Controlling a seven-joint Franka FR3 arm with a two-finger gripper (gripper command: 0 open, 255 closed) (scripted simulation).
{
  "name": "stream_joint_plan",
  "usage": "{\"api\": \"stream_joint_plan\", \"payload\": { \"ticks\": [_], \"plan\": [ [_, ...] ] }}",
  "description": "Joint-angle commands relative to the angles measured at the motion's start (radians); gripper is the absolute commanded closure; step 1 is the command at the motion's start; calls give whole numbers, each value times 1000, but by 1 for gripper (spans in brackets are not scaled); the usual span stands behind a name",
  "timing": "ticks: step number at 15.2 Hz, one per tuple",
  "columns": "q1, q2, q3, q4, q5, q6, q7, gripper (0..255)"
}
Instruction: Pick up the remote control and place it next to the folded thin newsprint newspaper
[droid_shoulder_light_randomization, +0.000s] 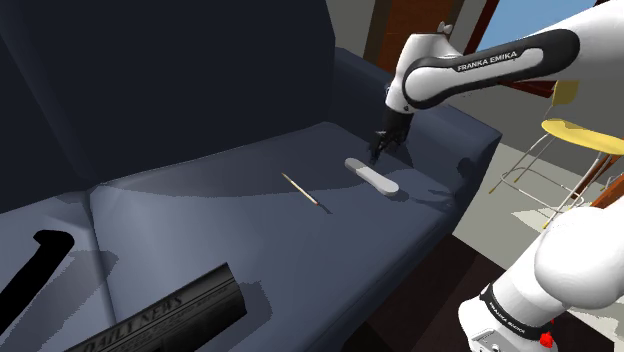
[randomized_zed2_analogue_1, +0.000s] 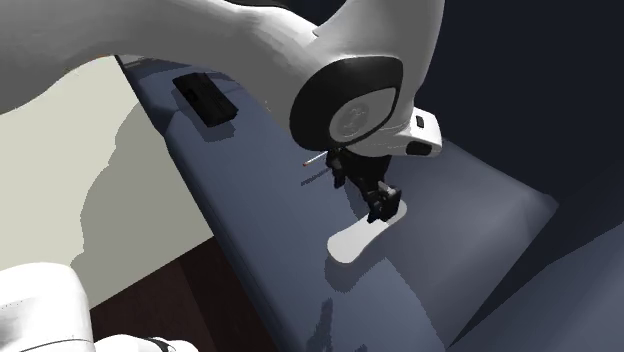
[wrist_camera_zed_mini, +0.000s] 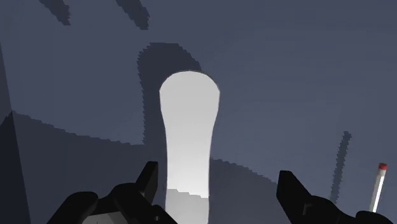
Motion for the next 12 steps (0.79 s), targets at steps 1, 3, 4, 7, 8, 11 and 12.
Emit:
{"api": "stream_joint_plan", "payload": {
  "ticks": [1,3,4,7,8,11,12],
  "plan": [
    [-8,73,-7,15,-13,50,-8,0],
    [-14,145,-12,34,-25,93,-13,0],
    [-18,181,-15,46,-31,114,-15,0],
    [-20,219,-17,41,-35,154,-16,0],
    [-20,227,-17,35,-35,168,-16,0],
    [-21,252,-18,19,-35,209,-16,0],
    [-21,261,-18,15,-35,223,-16,0]
  ]
}}
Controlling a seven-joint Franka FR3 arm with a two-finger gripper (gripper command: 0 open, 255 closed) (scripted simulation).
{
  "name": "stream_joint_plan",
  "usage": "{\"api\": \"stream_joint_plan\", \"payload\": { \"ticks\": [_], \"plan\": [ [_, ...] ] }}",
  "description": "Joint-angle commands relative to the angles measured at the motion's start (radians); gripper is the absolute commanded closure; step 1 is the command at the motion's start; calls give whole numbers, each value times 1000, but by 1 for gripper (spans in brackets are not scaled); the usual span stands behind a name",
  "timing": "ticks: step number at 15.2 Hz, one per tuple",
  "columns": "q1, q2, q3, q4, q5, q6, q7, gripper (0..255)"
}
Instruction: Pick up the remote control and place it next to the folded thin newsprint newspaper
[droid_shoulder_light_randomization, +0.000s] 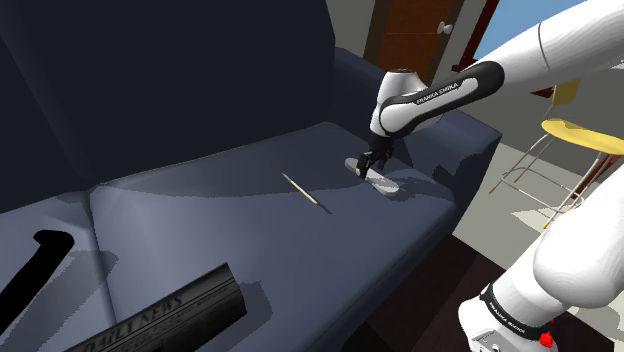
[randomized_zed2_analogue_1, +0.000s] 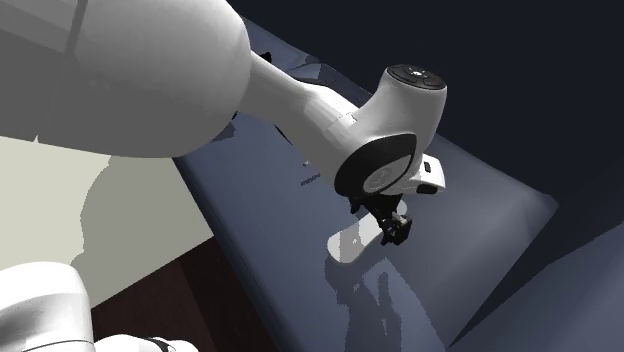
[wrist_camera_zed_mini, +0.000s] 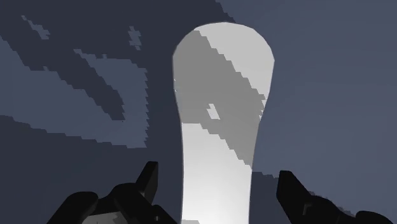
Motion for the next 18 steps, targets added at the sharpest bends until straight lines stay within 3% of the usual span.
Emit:
{"api": "stream_joint_plan", "payload": {
  "ticks": [1,8,9,18],
  "plan": [
    [0,16,0,-7,0,23,0,0],
    [0,16,0,-6,0,22,0,0],
    [0,16,0,-6,0,22,0,255],
    [0,16,0,-6,0,23,0,255]
  ]
}}
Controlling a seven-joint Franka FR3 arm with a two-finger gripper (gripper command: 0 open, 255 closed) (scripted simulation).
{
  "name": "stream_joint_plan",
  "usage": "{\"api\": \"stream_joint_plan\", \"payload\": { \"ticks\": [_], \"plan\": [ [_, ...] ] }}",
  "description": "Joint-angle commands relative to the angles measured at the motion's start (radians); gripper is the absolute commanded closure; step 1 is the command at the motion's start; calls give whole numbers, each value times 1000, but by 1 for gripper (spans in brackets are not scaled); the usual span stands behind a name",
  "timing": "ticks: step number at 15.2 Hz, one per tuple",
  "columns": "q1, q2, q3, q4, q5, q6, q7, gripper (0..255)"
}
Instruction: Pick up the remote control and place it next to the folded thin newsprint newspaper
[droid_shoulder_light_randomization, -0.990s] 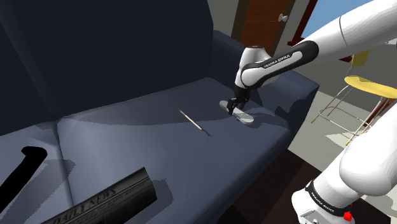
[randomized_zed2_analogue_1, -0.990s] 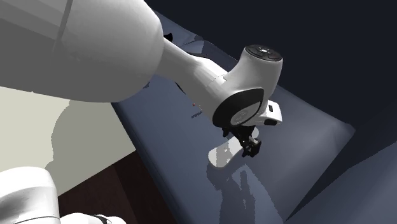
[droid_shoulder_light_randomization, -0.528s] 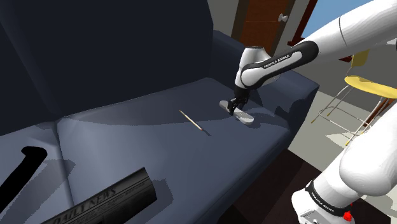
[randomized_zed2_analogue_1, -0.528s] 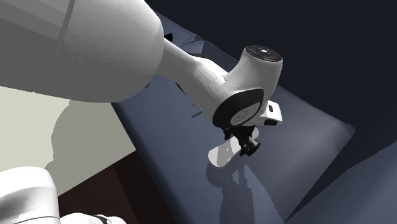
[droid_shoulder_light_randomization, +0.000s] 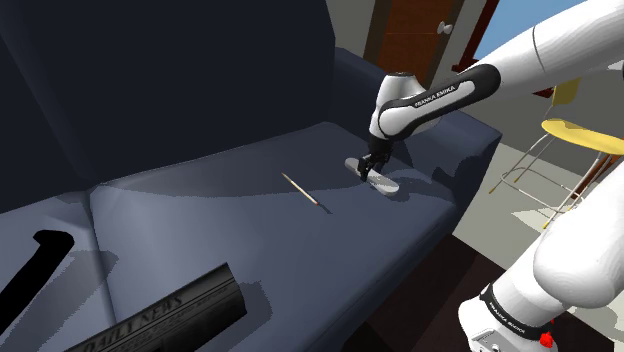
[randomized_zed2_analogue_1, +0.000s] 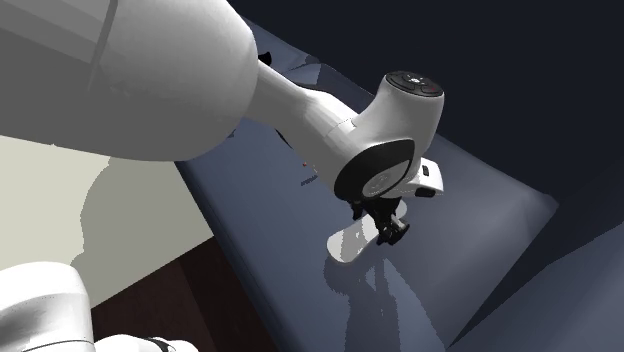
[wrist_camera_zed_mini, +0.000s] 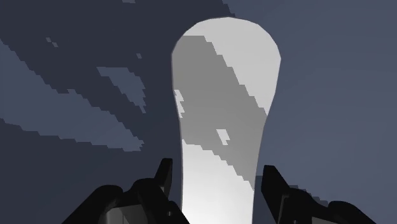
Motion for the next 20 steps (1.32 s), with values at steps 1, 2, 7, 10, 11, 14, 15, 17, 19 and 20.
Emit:
{"api": "stream_joint_plan", "payload": {
  "ticks": [1,2,7,10,11,14,15,17,19,20],
  "plan": [
    [0,-9,0,5,0,-14,0,255],
    [0,-18,0,9,0,-27,0,255],
    [1,-59,1,37,0,-96,-1,255],
    [1,-82,1,57,0,-138,-2,255],
    [1,-88,1,63,0,-151,-2,255],
    [1,-108,1,85,0,-193,-3,255],
    [1,-114,2,93,0,-206,-3,255],
    [1,-125,2,109,1,-234,-4,255],
    [1,-135,2,124,1,-259,-4,255],
    [13,-130,16,130,3,-261,20,255]
  ]
}}
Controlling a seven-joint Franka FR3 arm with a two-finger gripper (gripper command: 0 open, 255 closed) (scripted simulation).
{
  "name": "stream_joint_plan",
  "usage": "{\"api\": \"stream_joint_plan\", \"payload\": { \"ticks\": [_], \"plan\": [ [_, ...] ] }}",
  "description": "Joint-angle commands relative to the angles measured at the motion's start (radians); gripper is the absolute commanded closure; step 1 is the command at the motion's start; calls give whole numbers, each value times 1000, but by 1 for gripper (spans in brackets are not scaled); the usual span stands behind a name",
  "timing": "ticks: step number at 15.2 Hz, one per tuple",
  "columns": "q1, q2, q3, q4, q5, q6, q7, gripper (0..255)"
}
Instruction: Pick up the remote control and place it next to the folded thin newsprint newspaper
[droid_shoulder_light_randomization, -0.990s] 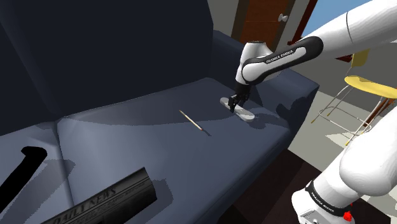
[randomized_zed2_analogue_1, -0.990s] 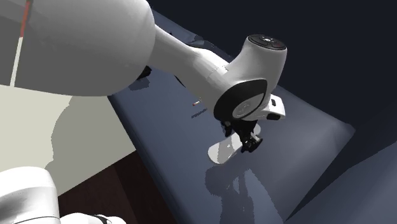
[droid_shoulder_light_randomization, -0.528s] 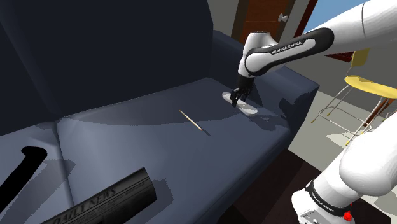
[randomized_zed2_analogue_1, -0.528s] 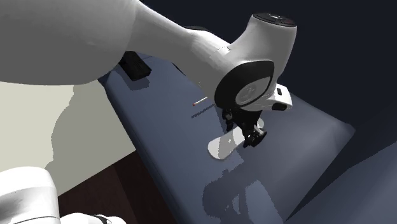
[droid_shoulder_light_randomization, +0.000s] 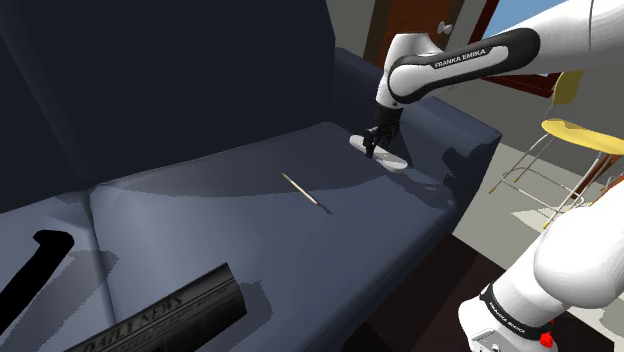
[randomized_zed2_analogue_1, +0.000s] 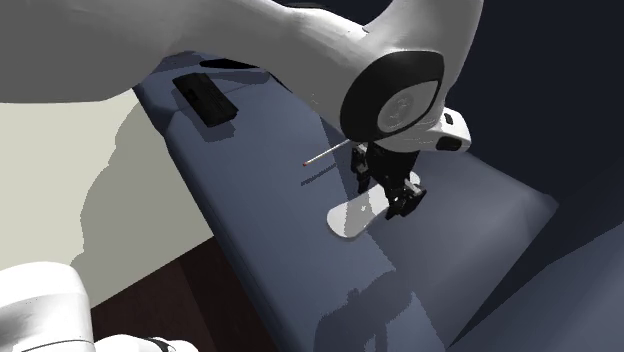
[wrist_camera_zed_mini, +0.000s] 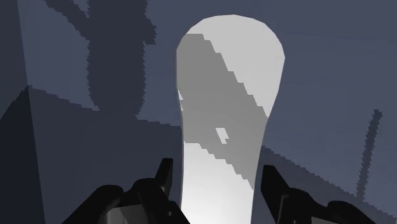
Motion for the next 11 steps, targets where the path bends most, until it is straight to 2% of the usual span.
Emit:
{"api": "stream_joint_plan", "payload": {
  "ticks": [1,11],
  "plan": [
    [18,2,22,13,4,-12,38,255],
    [128,113,155,143,11,-38,277,255]
  ]
}}
